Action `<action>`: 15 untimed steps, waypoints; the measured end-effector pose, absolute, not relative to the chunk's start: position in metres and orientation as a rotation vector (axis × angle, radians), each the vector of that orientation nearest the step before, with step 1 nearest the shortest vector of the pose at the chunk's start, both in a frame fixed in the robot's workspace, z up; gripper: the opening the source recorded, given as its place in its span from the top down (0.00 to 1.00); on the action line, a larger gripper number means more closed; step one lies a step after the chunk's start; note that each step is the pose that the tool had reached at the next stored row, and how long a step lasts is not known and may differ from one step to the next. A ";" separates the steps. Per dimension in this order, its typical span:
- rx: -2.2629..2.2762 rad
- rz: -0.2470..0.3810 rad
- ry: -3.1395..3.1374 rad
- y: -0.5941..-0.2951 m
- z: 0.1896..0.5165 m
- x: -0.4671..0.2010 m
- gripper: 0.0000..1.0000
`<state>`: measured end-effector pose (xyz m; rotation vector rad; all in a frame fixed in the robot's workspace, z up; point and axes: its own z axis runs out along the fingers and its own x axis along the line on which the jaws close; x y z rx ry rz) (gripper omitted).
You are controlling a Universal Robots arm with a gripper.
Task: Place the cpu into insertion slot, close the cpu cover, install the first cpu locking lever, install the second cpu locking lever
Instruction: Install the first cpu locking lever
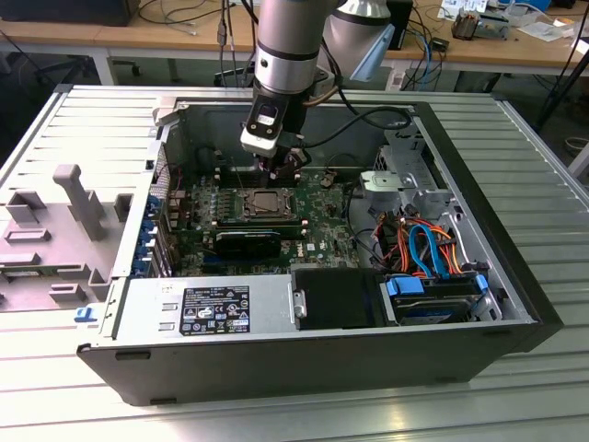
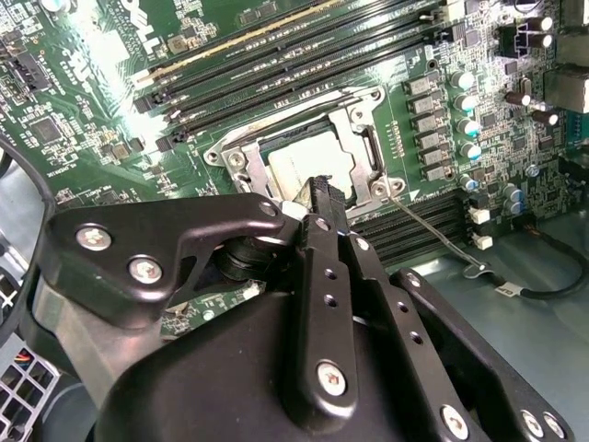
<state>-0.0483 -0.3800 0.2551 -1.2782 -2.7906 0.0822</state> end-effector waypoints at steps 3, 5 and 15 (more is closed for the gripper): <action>-1.273 0.082 -2.793 -0.380 0.255 -0.048 0.89; -1.269 0.083 -2.795 -0.380 0.255 -0.048 0.89; -1.253 0.083 -2.802 -0.380 0.255 -0.048 0.89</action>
